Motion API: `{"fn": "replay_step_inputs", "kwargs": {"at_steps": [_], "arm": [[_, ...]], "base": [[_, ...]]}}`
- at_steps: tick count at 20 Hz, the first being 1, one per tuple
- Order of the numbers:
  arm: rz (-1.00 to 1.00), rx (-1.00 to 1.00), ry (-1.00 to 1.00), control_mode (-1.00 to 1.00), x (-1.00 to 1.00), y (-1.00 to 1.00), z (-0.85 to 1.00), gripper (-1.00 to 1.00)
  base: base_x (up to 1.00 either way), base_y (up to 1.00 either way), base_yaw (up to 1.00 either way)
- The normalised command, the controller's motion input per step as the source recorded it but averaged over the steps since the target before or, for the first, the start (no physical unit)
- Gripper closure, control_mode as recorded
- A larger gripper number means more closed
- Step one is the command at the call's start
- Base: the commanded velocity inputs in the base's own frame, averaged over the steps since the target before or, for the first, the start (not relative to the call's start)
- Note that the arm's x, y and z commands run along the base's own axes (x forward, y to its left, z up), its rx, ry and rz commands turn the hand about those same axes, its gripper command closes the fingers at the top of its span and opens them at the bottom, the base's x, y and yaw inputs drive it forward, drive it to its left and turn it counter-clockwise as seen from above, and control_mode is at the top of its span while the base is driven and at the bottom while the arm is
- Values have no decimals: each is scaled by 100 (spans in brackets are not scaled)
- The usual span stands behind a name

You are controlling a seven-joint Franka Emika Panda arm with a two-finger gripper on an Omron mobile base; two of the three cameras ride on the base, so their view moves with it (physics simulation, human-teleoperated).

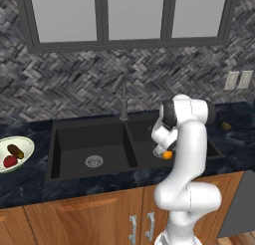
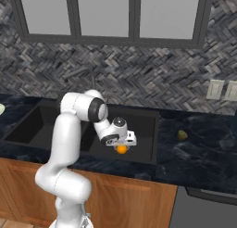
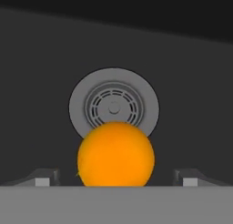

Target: There is a mixed pile of frozen fruits and vegetables on the counter. Locate all the frozen vegetables and place the items in a bowl on the counter. Take all the frozen fruits and defrost them in a running sink.

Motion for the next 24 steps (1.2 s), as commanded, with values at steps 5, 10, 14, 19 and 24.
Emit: {"fn": "replay_step_inputs", "kwargs": {"at_steps": [5, 10, 14, 19, 24], "arm": [[4, 0, 0, -100, 3, 0, 48, -100], [4, 0, -2, -100, -2, 0, 53, -100], [4, 0, -3, -100, -8, -4, 63, -100], [4, 0, -4, -100, -15, -10, 56, -100], [4, 0, -4, -100, -17, -15, 54, -100]], "base": [[0, 0, 0], [0, 0, 0], [0, 0, 0], [0, 0, 0], [0, 0, 0]]}}
